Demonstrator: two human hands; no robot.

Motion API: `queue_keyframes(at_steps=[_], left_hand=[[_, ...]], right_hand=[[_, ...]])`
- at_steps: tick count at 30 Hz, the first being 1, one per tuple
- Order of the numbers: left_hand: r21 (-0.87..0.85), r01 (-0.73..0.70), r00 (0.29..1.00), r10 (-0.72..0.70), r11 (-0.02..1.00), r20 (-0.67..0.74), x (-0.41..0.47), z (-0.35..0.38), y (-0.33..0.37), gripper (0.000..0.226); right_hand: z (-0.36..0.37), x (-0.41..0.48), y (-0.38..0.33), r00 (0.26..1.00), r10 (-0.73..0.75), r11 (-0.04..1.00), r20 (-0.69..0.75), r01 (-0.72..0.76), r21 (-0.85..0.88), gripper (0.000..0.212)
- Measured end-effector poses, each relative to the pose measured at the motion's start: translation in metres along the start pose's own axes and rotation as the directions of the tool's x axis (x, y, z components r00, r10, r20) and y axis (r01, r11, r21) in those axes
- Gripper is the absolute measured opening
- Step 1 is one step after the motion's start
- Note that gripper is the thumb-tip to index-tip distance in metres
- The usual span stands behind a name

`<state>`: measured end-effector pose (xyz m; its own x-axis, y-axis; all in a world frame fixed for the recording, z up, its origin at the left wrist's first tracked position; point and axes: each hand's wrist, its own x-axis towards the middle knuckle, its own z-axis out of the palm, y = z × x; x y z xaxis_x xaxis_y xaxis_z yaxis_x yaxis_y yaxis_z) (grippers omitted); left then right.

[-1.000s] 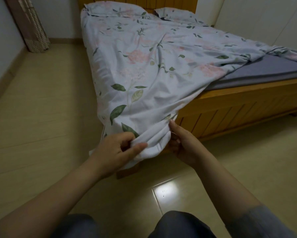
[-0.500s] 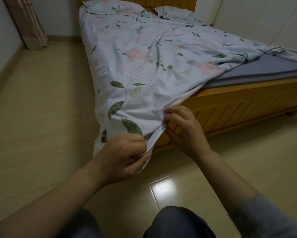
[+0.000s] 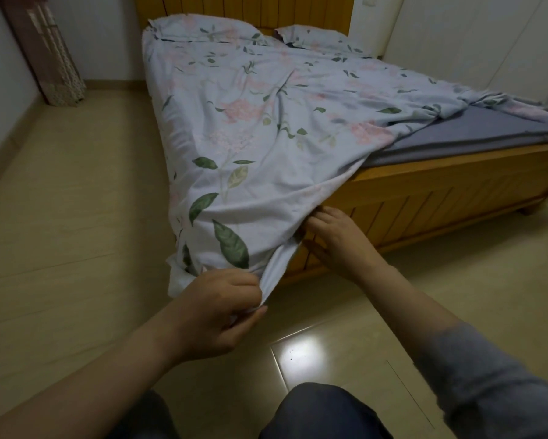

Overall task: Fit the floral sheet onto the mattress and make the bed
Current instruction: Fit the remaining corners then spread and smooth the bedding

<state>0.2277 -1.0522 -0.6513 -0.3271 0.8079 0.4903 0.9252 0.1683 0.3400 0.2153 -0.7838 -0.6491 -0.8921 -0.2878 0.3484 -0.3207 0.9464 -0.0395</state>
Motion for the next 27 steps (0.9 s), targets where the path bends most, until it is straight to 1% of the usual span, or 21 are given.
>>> queue_keyframes(at_steps=[3, 5, 7, 9, 11, 12, 13, 15, 16, 17, 19, 20, 22, 24, 26, 27], left_hand=[[0.061, 0.028, 1.0, -0.028, 0.998, 0.005, -0.005, -0.006, -0.009, 0.029], [0.093, 0.061, 0.998, -0.063, 0.994, 0.015, -0.011, -0.009, -0.02, 0.031], [0.11, 0.102, 0.992, -0.109, 0.989, 0.062, -0.017, -0.005, -0.031, 0.032], [0.188, 0.114, 0.976, -0.145, 0.976, 0.163, -0.017, 0.004, -0.036, 0.03], [0.253, 0.149, 0.947, -0.211, 0.956, 0.242, -0.007, 0.016, -0.031, 0.026], [0.264, 0.18, 0.932, -0.25, 0.948, 0.262, 0.0, 0.022, -0.027, 0.031], [0.266, 0.215, 0.92, -0.286, 0.94, 0.268, 0.01, 0.028, -0.02, 0.043], [0.203, 0.26, 0.927, -0.303, 0.944, 0.22, 0.032, 0.043, -0.008, 0.066], [0.146, 0.263, 0.942, -0.286, 0.954, 0.174, 0.044, 0.051, 0.001, 0.069], [0.088, 0.266, 0.953, -0.276, 0.96, 0.125, 0.055, 0.058, 0.009, 0.064], [-0.004, 0.269, 0.963, -0.269, 0.963, 0.019, 0.073, 0.062, 0.022, 0.042], [-0.039, 0.266, 0.964, -0.267, 0.963, -0.023, 0.078, 0.059, 0.024, 0.036], [-0.081, 0.235, 0.969, -0.24, 0.969, -0.062, 0.083, 0.049, 0.024, 0.035], [-0.079, 0.176, 0.981, -0.182, 0.981, -0.074, 0.08, 0.038, 0.02, 0.033], [-0.064, 0.125, 0.99, -0.129, 0.99, -0.059, 0.076, 0.03, 0.02, 0.029], [-0.058, 0.112, 0.993, -0.114, 0.992, -0.042, 0.074, 0.029, 0.02, 0.027]], right_hand=[[-0.024, -0.001, 0.003, 0.995, 0.067, 0.998, -0.073, -0.067, 0.009, 0.009], [-0.036, -0.022, -0.004, 0.988, 0.068, 0.997, -0.142, -0.07, -0.012, 0.017], [-0.038, -0.055, -0.02, 0.991, 0.065, 0.998, -0.115, -0.065, 0.009, 0.021], [-0.032, -0.081, -0.027, 0.994, 0.104, 0.993, -0.04, -0.101, 0.064, 0.025], [-0.025, -0.092, -0.02, 0.98, 0.183, 0.978, -0.073, -0.174, 0.119, 0.027], [-0.023, -0.091, -0.017, 0.97, 0.217, 0.969, -0.108, -0.2, 0.148, 0.028], [-0.022, -0.09, -0.014, 0.961, 0.236, 0.961, -0.141, -0.21, 0.178, 0.027], [-0.022, -0.084, -0.017, 0.95, 0.246, 0.946, -0.192, -0.192, 0.261, 0.024], [-0.023, -0.081, -0.02, 0.945, 0.25, 0.936, -0.21, -0.18, 0.302, 0.023], [-0.025, -0.079, -0.022, 0.94, 0.254, 0.927, -0.229, -0.168, 0.336, 0.022], [-0.034, -0.075, -0.021, 0.94, 0.234, 0.921, -0.249, -0.132, 0.367, 0.023], [-0.039, -0.075, -0.018, 0.949, 0.207, 0.928, -0.239, -0.114, 0.354, 0.024], [-0.048, -0.081, -0.003, 0.972, 0.155, 0.956, -0.175, -0.104, 0.273, 0.028], [-0.048, -0.089, 0.018, 0.991, 0.117, 0.981, -0.057, -0.107, 0.16, 0.036], [-0.043, -0.091, 0.039, 0.996, 0.077, 0.995, 0.046, -0.079, 0.059, 0.033], [-0.039, -0.089, 0.048, 0.996, 0.058, 0.998, 0.068, -0.059, 0.025, 0.031]])
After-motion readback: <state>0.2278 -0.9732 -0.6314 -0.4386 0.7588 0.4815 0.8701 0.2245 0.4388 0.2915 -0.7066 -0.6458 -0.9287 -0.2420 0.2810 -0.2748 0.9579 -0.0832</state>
